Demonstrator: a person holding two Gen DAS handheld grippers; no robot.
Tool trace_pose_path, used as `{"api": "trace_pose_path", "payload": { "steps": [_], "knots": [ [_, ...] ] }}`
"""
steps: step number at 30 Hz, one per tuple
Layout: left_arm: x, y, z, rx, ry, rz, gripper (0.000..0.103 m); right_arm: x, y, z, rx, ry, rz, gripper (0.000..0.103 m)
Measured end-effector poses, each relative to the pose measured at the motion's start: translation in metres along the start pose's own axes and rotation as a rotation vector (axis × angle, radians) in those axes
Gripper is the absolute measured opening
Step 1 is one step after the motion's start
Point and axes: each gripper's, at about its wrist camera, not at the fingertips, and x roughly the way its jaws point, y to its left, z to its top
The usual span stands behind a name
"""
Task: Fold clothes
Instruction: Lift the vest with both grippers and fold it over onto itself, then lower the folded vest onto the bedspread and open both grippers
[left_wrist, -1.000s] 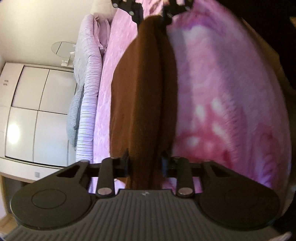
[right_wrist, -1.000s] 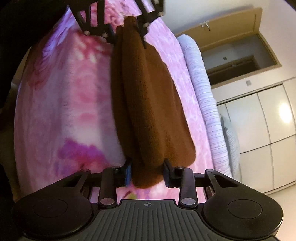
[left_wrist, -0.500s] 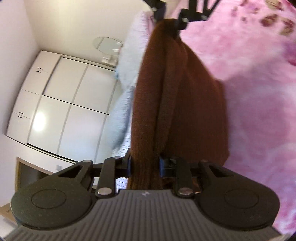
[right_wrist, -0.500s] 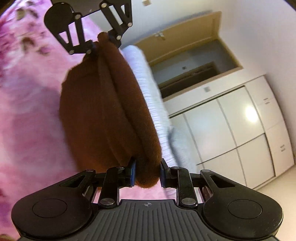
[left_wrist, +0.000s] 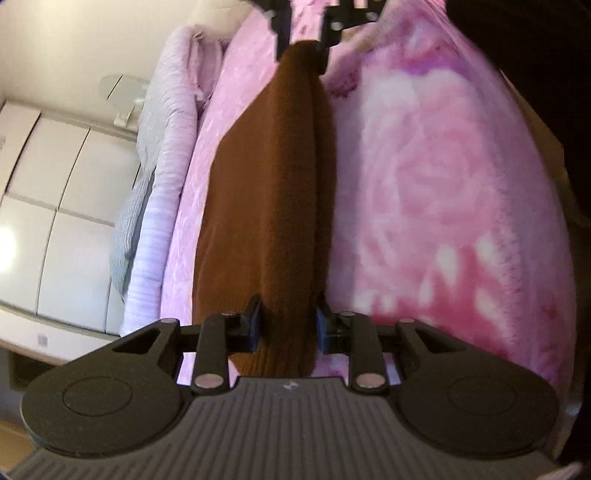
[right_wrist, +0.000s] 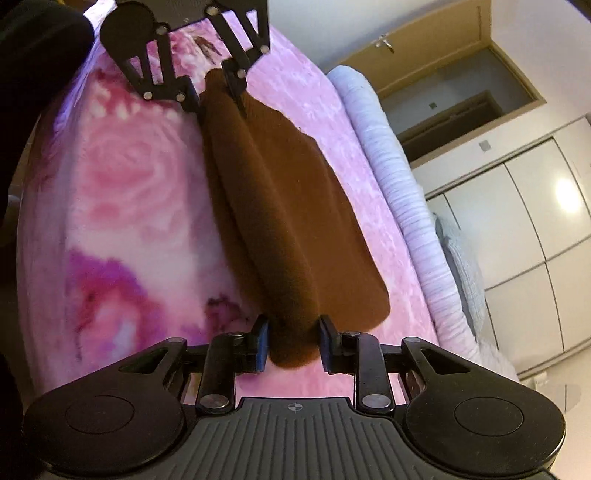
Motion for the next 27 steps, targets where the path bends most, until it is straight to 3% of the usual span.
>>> {"api": "trace_pose_path", "payload": {
  "steps": [5, 10, 16, 19, 22, 24, 27],
  "knots": [
    [-0.028, 0.029, -0.017, -0.123, -0.002, -0.112, 0.029, -0.018, -0.01, -0.01, 0.072, 0.047, -0.025, 0.028],
    [-0.035, 0.075, -0.031, -0.345, 0.003, -0.102, 0.029, -0.029, -0.053, -0.018, 0.282, 0.045, -0.057, 0.028],
    [0.017, 0.134, -0.027, -0.554, -0.027, -0.085, 0.029, 0.017, -0.12, 0.01, 0.551, -0.032, 0.05, 0.028],
    [0.061, 0.152, -0.018, -0.632, -0.024, -0.134, 0.027, 0.05, -0.144, 0.023, 0.569, -0.024, 0.105, 0.028],
    [0.099, 0.148, -0.023, -0.637, 0.03, -0.194, 0.025, 0.089, -0.156, 0.022, 0.626, 0.037, 0.155, 0.028],
    [0.11, 0.148, -0.024, -0.64, 0.022, -0.199, 0.025, 0.116, -0.16, 0.005, 0.695, 0.139, 0.213, 0.028],
    [0.115, 0.151, -0.025, -0.656, 0.003, -0.209, 0.025, 0.125, -0.173, -0.008, 0.795, 0.127, 0.258, 0.028]
  ]
}}
